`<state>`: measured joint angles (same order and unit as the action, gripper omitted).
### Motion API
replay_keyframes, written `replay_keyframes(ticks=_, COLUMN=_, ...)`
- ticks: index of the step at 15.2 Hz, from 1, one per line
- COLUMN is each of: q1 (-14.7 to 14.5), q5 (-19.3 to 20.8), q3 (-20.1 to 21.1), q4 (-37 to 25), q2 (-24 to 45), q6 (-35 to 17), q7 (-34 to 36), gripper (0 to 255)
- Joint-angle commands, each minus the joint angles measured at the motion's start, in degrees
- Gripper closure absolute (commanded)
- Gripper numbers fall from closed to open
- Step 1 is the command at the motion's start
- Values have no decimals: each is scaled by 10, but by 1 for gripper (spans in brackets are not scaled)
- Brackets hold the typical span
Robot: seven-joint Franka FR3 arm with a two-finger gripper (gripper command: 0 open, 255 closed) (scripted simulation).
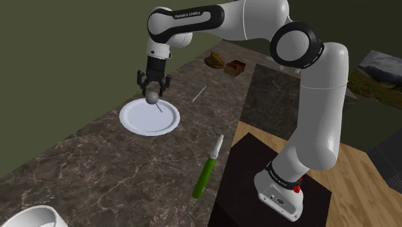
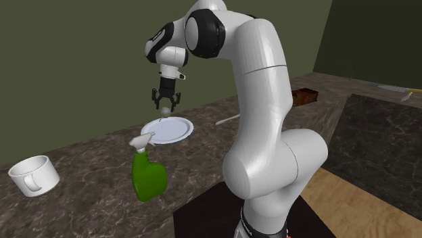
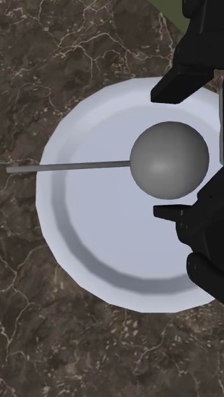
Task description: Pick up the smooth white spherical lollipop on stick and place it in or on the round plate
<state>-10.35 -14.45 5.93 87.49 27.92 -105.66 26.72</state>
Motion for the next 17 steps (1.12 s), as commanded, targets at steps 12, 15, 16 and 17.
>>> replay_keyframes(ticks=12, q1=10, q5=4, q3=-4, q4=-69, q2=0, q6=71, q7=5, gripper=0)
replay_keyframes(ticks=15, q1=9, q5=4, q3=-4, q4=-69, q2=0, q6=71, q7=5, gripper=0)
replay_keyframes(ticks=16, q1=9, q5=4, q3=-4, q4=-69, q2=0, q6=71, q7=5, gripper=0)
replay_keyframes(ticks=17, q1=9, q5=4, q3=-4, q4=-69, q2=0, q6=71, q7=5, gripper=0)
